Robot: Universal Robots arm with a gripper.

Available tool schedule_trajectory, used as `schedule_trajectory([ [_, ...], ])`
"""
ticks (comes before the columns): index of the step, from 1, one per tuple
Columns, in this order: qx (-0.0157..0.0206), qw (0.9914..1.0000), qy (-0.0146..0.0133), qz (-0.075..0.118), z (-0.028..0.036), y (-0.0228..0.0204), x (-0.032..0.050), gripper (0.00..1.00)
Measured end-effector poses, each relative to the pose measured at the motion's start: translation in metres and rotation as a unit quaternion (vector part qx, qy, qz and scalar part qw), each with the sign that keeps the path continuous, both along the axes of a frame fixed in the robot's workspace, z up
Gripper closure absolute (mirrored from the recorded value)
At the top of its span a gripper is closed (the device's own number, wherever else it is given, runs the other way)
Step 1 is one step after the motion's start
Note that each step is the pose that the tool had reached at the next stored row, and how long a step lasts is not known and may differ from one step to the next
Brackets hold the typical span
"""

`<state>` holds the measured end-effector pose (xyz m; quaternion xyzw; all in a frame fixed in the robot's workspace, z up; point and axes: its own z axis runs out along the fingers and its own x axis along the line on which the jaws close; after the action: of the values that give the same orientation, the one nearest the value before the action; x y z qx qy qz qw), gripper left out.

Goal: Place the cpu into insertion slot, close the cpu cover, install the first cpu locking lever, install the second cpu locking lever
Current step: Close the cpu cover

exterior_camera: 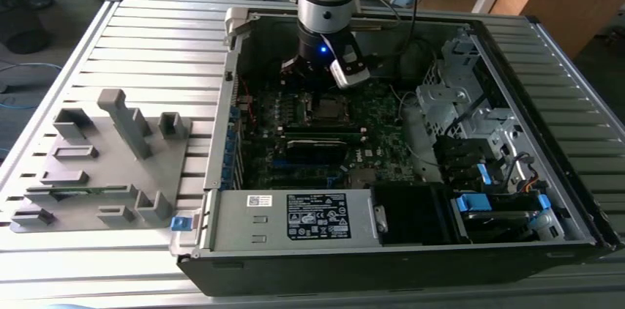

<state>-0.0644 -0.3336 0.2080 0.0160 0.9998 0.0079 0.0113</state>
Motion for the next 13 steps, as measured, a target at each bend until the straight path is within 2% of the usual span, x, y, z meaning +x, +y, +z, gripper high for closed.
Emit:
schedule_trajectory([
  [7, 0.0001, 1.0, -0.0001, 0.0, -0.0035, 0.0, -0.0013, 0.89],
  [13, 0.0001, 1.0, -0.0001, 0.0, -0.0038, 0.0001, -0.0019, 0.89],
])
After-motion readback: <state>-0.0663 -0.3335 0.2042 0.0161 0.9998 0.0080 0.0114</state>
